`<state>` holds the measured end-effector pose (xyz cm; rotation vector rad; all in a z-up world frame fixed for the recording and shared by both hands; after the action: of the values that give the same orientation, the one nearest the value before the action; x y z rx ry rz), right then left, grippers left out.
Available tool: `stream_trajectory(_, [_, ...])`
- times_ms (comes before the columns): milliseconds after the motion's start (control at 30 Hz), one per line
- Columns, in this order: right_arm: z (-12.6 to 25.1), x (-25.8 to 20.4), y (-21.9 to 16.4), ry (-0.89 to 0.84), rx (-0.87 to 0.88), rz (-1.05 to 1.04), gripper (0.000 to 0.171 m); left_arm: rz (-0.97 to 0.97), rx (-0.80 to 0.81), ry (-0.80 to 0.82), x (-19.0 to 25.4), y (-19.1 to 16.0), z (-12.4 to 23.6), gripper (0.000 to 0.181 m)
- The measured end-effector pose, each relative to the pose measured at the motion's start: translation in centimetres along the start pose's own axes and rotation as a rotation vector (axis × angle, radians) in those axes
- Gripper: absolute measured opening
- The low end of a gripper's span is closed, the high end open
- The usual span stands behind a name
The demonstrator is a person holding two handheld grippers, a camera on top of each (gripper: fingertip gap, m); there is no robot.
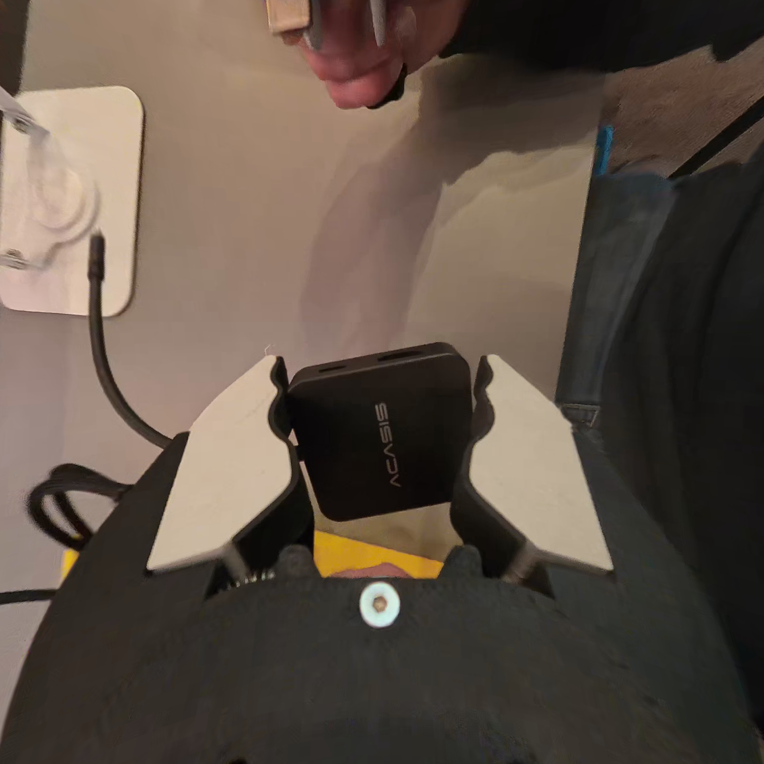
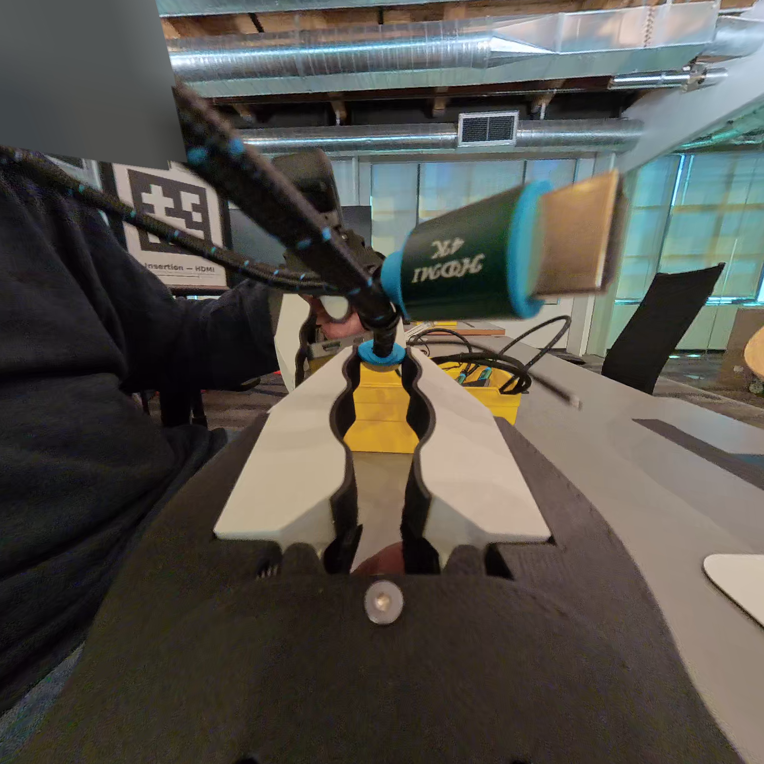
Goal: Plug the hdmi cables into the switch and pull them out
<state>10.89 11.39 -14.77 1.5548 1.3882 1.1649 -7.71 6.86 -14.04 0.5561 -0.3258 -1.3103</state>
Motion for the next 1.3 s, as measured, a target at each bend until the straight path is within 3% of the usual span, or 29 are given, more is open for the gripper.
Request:
stream_trajectory(267, [-3.1,-1.2,-2.5,-0.063,-0.247,0.023,0.018,0.02,0.006,0.077,-1.5,-0.1,0.3,0.086])
stream_trajectory(500, [-2.9,-2.4,4.5,-0.205,-0.506,0.18,0.018,0.04,0.024,0.106,-2.2,-0.6,1.1,0.086])
stream_trajectory(667, [4.5,-2.4,10.5,-0.47,-0.743,0.29,0.018,0.037,0.016,0.128,-2.2,-1.0,1.5,0.087])
stream_trajectory(833, [16.3,-3.6,12.4,-0.819,-1.248,0.269,0.017,0.032,-0.003,0.155,-2.5,-1.2,1.9,0.087])
stream_trajectory(967, [23.5,-5.2,13.1,-0.995,-1.48,0.145,0.018,0.024,-0.017,0.165,-2.3,-1.1,1.9,0.087])
stream_trajectory(1100, [28.1,-6.8,11.3,-1.004,-1.733,-0.032,0.018,0.019,-0.026,0.161,-2.0,-1.0,1.7,0.087])
stream_trajectory(1300, [31.2,-7.0,7.1,-0.866,-1.954,-0.244,0.018,0.013,-0.032,0.143,-1.8,-0.9,1.1,0.087])
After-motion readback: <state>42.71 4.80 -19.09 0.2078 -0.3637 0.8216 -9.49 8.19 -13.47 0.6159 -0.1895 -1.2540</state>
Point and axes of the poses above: each gripper's, where its closed fingertips meet, z back along the fingers, y out of its top, x = y × z across the jaws, the point moved 6 cm from there along z, back along the fingers, and after that the axes turned 9 degrees about z, right-handed, at the moved point
